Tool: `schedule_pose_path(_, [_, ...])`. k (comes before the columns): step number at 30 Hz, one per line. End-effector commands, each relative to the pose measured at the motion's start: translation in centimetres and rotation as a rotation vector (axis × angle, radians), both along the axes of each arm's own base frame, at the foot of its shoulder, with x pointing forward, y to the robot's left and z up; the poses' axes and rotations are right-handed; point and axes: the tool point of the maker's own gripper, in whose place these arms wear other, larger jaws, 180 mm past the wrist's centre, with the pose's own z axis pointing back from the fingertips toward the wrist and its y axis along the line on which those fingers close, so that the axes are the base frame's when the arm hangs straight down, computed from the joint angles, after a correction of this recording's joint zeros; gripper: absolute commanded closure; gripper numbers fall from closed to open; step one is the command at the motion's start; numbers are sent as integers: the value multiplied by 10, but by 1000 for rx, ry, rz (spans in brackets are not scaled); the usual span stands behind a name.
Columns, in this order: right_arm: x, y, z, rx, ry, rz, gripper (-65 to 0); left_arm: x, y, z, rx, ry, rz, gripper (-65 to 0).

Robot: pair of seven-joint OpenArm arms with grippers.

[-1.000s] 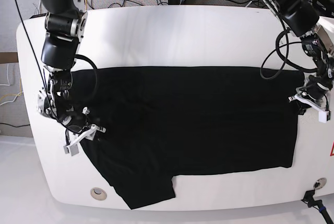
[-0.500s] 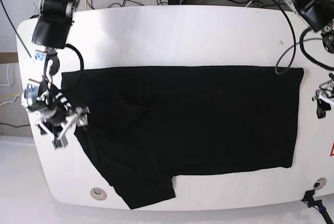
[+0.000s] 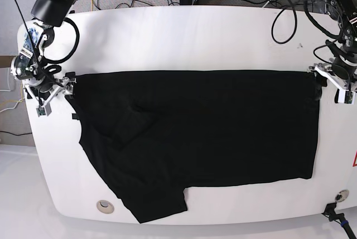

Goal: Fold the T-shirt properly
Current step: 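Release, regrasp the shirt edge and drag it back toward the robot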

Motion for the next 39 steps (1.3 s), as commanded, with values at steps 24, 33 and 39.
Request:
schedule_pose_path(24, [-17,24,-29,104,9,-18,0,3,39,-28,30,89,79,-394])
schedule_pose_path(33, [-24,37,-38,128,23,-12,0,12,33,-74,-83,188,91,-394])
schedule_pose_path(39, [-24,38,-38,131,24,-13,0,15,13,-86,-85,224,33,-392])
